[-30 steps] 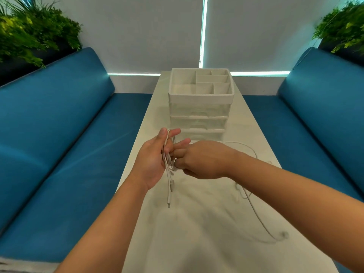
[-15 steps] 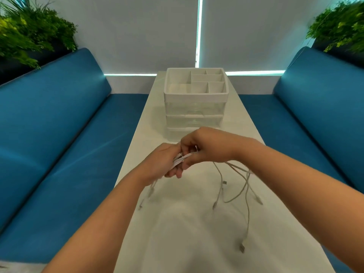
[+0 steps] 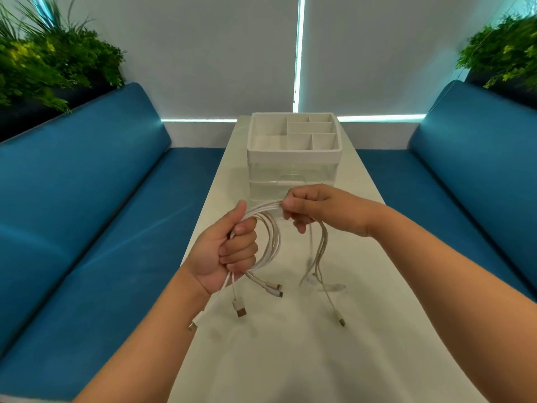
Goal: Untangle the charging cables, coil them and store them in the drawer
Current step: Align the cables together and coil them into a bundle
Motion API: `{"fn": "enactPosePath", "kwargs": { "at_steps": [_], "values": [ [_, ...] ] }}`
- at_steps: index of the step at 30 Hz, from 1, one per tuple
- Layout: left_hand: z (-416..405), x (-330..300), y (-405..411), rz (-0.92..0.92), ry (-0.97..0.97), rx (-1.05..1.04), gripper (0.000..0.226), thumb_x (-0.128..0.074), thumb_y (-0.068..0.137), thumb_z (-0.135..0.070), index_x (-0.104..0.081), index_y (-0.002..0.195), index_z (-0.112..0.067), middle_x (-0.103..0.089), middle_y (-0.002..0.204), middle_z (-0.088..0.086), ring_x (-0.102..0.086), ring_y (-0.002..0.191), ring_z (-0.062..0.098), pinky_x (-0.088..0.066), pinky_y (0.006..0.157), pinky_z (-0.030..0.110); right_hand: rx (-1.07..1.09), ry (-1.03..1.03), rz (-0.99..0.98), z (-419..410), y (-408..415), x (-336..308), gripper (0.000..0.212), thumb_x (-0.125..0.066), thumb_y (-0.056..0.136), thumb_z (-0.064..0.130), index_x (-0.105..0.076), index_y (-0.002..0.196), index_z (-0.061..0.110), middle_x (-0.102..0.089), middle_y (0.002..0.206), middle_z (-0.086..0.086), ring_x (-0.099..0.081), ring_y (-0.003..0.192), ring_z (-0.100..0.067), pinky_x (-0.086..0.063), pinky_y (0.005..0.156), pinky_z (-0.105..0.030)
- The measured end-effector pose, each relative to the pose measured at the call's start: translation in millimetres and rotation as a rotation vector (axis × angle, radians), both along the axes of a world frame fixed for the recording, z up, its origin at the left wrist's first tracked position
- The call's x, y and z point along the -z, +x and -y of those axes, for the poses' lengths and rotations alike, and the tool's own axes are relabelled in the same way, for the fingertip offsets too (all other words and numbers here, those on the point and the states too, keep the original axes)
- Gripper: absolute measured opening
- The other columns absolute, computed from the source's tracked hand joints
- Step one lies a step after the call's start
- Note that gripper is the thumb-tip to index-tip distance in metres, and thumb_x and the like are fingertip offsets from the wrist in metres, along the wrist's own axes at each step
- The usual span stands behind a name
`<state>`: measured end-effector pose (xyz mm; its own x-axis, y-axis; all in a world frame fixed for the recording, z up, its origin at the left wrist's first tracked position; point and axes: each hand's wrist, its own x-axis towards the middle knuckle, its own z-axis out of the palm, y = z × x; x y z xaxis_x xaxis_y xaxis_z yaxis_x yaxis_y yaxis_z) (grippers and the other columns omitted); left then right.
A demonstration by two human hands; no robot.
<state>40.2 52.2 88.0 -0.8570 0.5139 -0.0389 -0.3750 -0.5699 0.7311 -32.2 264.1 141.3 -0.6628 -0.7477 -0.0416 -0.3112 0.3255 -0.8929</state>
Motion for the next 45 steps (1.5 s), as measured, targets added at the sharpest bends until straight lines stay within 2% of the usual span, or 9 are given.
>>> {"fn": "enactPosePath", "kwargs": {
  "at_steps": [5,10,16,22,28,32,37,40,45],
  "values": [
    [-7,13,-2,-0.042,0.327,0.048,0.039,-0.057,0.096,-0.039,-0.053,0.066,-0.014,-0.027,0.041,-0.005,-0.023,0.035,0.009,-0.024,0.037,0.019,0.204,-0.129,-0.048,21,1,24,0.027,-0.047,0.098,0.036,-0.069,0.091,0.021,-0.040,0.062,0.001,-0.044,0.057,-0.011,-0.049,0.061,-0.026],
    [-12,17,-3,-0.051,0.449,-0.004,0.037,-0.051,0.099,-0.038,-0.059,0.077,-0.009,-0.031,0.043,-0.005,-0.026,0.037,0.007,-0.031,0.040,0.019,0.419,0.071,-0.312,35,8,49,0.055,-0.033,0.089,0.068,-0.073,0.090,0.031,-0.070,0.077,0.009,-0.061,0.076,-0.004,-0.049,0.075,-0.030],
    [-7,14,2,-0.011,0.463,-0.151,0.031,-0.059,0.094,-0.036,-0.067,0.094,-0.006,-0.031,0.042,-0.006,-0.026,0.040,0.006,-0.038,0.041,0.017,0.205,-0.157,0.068,26,10,64,0.018,-0.048,0.098,0.039,-0.053,0.089,0.025,-0.047,0.074,0.009,-0.051,0.063,-0.007,-0.050,0.074,-0.038],
    [1,16,6,-0.011,0.482,-0.147,0.037,-0.053,0.099,-0.031,-0.064,0.117,-0.001,-0.038,0.053,-0.006,-0.030,0.052,0.005,-0.044,0.055,0.018,0.196,-0.175,0.102,19,18,70,0.017,-0.046,0.101,0.026,-0.059,0.107,0.017,-0.044,0.075,0.005,-0.046,0.064,-0.008,-0.054,0.073,-0.029],
    [-2,17,14,-0.007,0.410,-0.385,0.047,-0.074,0.080,-0.027,-0.067,0.116,0.003,-0.047,0.045,-0.007,-0.072,0.093,0.014,-0.058,0.085,0.041,0.318,-0.156,0.105,22,25,79,0.027,-0.045,0.099,0.039,-0.067,0.113,0.031,-0.039,0.070,0.004,-0.046,0.058,-0.010,-0.047,0.062,-0.022],
    [3,17,11,0.043,0.333,-0.463,0.065,-0.083,0.067,-0.030,-0.066,0.122,0.000,-0.043,0.046,-0.008,-0.069,0.066,0.006,-0.061,0.072,0.027,0.317,0.137,-0.223,27,30,86,0.030,-0.034,0.101,0.044,-0.045,0.122,0.024,-0.061,0.083,0.006,-0.055,0.072,-0.010,-0.044,0.072,-0.031],
    [5,13,7,0.120,0.283,-0.521,0.067,-0.065,0.081,-0.041,-0.056,0.133,0.000,-0.043,0.053,-0.010,-0.057,0.050,0.003,-0.058,0.064,0.019,0.211,0.397,-0.404,26,32,90,0.007,-0.034,0.100,0.023,-0.036,0.103,0.017,-0.049,0.075,0.002,-0.048,0.064,-0.025,-0.036,0.060,-0.037],
    [3,10,7,0.113,0.132,-0.589,0.069,-0.052,0.085,-0.049,-0.052,0.135,-0.001,-0.051,0.059,-0.007,-0.057,0.051,0.004,-0.056,0.064,0.018,0.105,0.572,-0.656,28,31,80,0.026,-0.034,0.103,0.032,-0.049,0.125,0.030,-0.056,0.104,0.005,-0.058,0.081,-0.024,-0.038,0.063,-0.032],
    [-8,11,7,0.005,-0.209,-0.579,0.066,-0.048,0.082,-0.052,-0.050,0.130,-0.008,-0.070,0.084,0.000,-0.071,0.083,0.016,-0.057,0.077,0.027,-0.145,0.648,-0.930,34,39,53,0.032,-0.039,0.102,0.036,-0.056,0.129,0.035,-0.057,0.098,0.004,-0.059,0.079,-0.022,-0.031,0.059,-0.027]
  ]
}}
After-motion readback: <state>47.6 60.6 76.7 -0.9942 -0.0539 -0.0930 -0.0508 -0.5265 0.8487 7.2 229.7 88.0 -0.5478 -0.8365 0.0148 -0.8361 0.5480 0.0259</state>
